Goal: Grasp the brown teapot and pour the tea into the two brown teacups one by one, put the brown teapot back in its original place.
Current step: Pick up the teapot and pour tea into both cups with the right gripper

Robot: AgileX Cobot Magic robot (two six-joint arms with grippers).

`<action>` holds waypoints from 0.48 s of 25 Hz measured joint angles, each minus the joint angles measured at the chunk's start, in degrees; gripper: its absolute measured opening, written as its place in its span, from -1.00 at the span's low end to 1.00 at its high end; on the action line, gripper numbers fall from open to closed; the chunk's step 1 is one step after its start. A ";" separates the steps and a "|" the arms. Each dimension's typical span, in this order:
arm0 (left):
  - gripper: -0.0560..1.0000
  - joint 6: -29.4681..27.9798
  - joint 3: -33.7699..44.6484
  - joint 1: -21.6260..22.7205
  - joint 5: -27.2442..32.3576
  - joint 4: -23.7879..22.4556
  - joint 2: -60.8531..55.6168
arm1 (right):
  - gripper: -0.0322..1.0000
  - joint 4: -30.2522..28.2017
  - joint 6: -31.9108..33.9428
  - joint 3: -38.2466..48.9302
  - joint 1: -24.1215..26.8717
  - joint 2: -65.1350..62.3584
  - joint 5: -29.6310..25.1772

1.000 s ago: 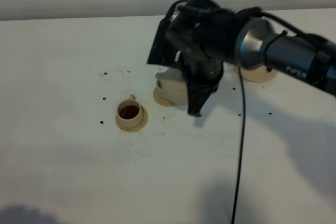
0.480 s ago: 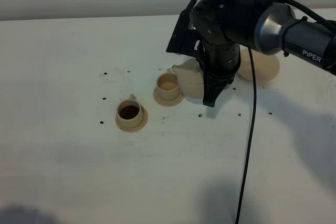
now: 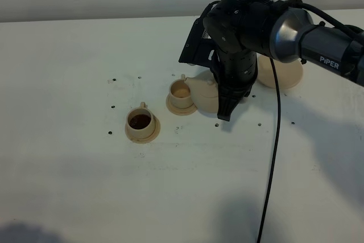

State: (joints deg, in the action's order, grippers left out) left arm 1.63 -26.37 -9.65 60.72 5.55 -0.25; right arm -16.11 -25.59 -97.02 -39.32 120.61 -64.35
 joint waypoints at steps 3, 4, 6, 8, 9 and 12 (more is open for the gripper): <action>-0.44 0.00 0.00 0.00 0.00 0.00 0.00 | -0.72 0.00 0.00 0.00 0.00 0.00 0.12; -0.44 0.00 0.00 0.00 0.00 0.00 0.00 | -0.72 0.00 0.00 0.00 0.00 0.00 0.12; -0.44 0.00 0.00 0.00 0.00 0.00 0.00 | -0.72 -0.41 0.00 0.00 0.00 0.00 0.19; -0.44 0.00 0.00 0.00 0.00 0.00 0.00 | -0.72 -2.03 0.30 0.00 0.00 0.00 0.47; -0.44 0.00 0.00 0.00 0.00 0.00 0.00 | -0.72 -3.40 0.68 0.00 -0.09 0.00 0.59; -0.44 0.00 0.00 0.00 0.00 0.00 0.00 | -0.72 -7.79 2.19 0.00 -0.75 0.00 0.59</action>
State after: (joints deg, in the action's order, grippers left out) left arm 1.63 -26.37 -9.65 60.72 5.55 -0.25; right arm -23.89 -23.40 -97.02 -40.06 120.61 -63.76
